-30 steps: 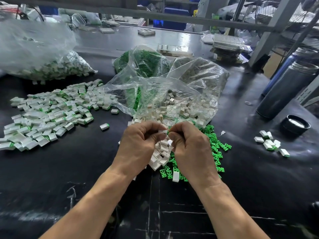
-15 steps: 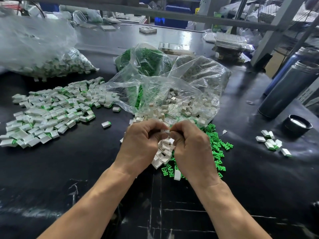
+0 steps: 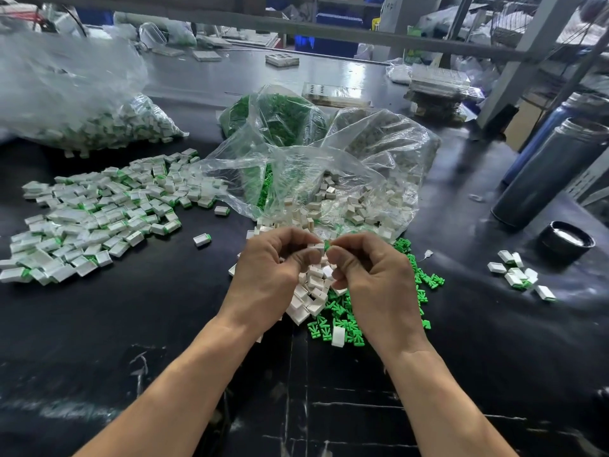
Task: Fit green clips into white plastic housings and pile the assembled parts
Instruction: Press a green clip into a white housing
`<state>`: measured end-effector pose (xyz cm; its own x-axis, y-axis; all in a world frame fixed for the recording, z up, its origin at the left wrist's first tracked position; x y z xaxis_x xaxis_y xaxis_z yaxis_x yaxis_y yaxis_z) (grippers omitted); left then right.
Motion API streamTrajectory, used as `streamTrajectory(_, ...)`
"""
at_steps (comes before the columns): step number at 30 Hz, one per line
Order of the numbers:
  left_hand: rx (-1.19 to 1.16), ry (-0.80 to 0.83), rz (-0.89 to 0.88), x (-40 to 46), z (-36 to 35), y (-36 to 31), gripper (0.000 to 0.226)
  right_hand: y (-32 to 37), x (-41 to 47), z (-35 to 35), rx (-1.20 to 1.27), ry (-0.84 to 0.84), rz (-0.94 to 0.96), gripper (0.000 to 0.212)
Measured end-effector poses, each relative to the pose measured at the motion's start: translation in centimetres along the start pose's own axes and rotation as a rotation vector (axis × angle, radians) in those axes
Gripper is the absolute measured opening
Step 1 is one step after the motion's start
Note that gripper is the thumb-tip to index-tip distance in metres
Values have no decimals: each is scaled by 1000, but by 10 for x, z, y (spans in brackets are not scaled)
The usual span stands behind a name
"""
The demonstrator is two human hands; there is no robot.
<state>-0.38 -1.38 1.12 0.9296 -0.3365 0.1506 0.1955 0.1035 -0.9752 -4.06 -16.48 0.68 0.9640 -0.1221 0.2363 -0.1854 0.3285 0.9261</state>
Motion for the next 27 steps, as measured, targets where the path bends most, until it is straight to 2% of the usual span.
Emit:
streamTrajectory(9, -90, -111, 16, -5, -11, 0, 14, 0, -2, -6, 117, -7, -41, 19)
streamTrajectory(22, -172, -113, 27, -5, -15, 3, 17, 2, -5, -10, 82, -43, -35, 22)
streamTrajectory(27, -190, -91, 15, -3, -12, 1, 13, 3, -3, -9, 255, -41, -34, 21)
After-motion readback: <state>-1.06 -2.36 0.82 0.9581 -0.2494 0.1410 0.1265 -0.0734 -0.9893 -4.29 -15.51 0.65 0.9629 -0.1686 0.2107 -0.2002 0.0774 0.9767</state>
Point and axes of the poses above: each hand's wrist, its own x-axis towards the middle knuckle, its own z-axis out of the back of the hand, y = z × x, the point moved 1 cm from there along x, towards the middle knuckle, and after that the axes turned 9 degrees about y, right-handed, at the moved point
